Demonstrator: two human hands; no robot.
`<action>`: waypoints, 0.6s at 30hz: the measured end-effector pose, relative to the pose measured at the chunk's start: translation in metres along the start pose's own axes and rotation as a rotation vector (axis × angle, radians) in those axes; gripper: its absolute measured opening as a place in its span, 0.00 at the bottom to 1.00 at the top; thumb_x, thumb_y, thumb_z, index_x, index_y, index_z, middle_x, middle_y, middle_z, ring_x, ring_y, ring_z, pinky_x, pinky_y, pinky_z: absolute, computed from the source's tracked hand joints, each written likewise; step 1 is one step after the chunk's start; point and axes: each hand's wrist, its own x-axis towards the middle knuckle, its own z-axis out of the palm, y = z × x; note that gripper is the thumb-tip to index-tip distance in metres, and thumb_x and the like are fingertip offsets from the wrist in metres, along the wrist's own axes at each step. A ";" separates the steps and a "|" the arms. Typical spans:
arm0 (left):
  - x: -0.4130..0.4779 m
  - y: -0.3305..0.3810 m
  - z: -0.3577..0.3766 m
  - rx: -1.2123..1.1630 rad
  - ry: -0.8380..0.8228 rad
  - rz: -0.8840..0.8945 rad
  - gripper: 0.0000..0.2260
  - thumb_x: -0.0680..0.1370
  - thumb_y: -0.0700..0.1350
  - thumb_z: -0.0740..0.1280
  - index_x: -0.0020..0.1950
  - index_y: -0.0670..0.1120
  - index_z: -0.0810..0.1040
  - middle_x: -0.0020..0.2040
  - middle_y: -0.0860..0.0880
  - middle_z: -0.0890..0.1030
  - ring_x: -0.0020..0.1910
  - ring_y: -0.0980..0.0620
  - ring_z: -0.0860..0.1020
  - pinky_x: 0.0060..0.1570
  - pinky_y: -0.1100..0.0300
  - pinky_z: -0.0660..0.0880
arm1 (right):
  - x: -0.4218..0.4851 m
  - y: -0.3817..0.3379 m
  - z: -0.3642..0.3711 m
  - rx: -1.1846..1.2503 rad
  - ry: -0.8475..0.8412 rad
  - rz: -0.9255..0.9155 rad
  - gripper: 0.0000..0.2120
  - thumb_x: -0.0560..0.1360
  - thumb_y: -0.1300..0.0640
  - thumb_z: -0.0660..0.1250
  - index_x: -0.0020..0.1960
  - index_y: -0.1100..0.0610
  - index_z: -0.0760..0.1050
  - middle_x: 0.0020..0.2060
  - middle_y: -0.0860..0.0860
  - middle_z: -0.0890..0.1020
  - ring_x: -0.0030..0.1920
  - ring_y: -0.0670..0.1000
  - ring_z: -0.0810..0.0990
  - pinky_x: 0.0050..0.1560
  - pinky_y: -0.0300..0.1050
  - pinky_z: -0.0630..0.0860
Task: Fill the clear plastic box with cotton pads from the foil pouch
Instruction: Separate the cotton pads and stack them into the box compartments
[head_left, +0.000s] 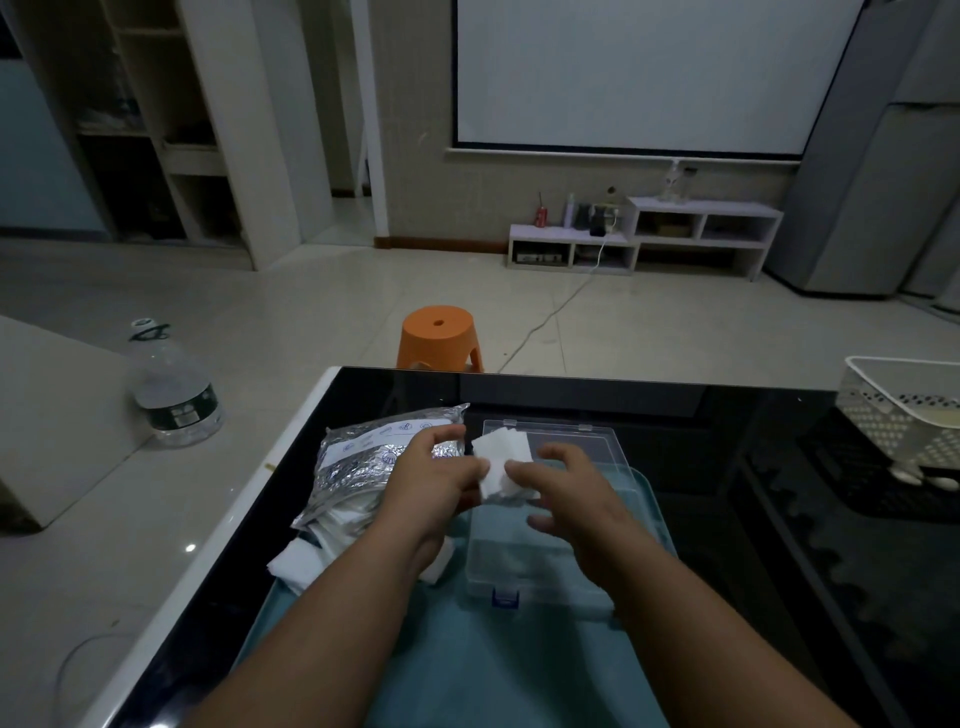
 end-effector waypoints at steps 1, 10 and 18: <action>0.000 0.001 -0.001 -0.011 -0.006 -0.005 0.17 0.74 0.32 0.68 0.58 0.50 0.75 0.44 0.43 0.85 0.41 0.44 0.84 0.37 0.56 0.80 | -0.001 -0.001 0.000 0.081 -0.024 0.038 0.26 0.74 0.56 0.72 0.68 0.53 0.65 0.59 0.58 0.76 0.53 0.56 0.80 0.51 0.50 0.81; 0.000 0.003 -0.002 -0.384 -0.106 -0.196 0.20 0.75 0.56 0.66 0.59 0.42 0.76 0.55 0.38 0.82 0.56 0.39 0.80 0.63 0.44 0.73 | -0.015 -0.012 0.003 0.262 0.026 -0.036 0.07 0.76 0.67 0.68 0.52 0.61 0.73 0.50 0.61 0.79 0.51 0.61 0.82 0.52 0.54 0.82; 0.000 -0.002 0.005 -0.571 -0.261 -0.274 0.19 0.71 0.48 0.68 0.58 0.39 0.76 0.49 0.39 0.82 0.43 0.44 0.82 0.40 0.50 0.81 | -0.019 -0.013 0.013 0.194 -0.029 -0.087 0.01 0.77 0.65 0.67 0.47 0.62 0.77 0.47 0.62 0.82 0.46 0.57 0.83 0.49 0.52 0.83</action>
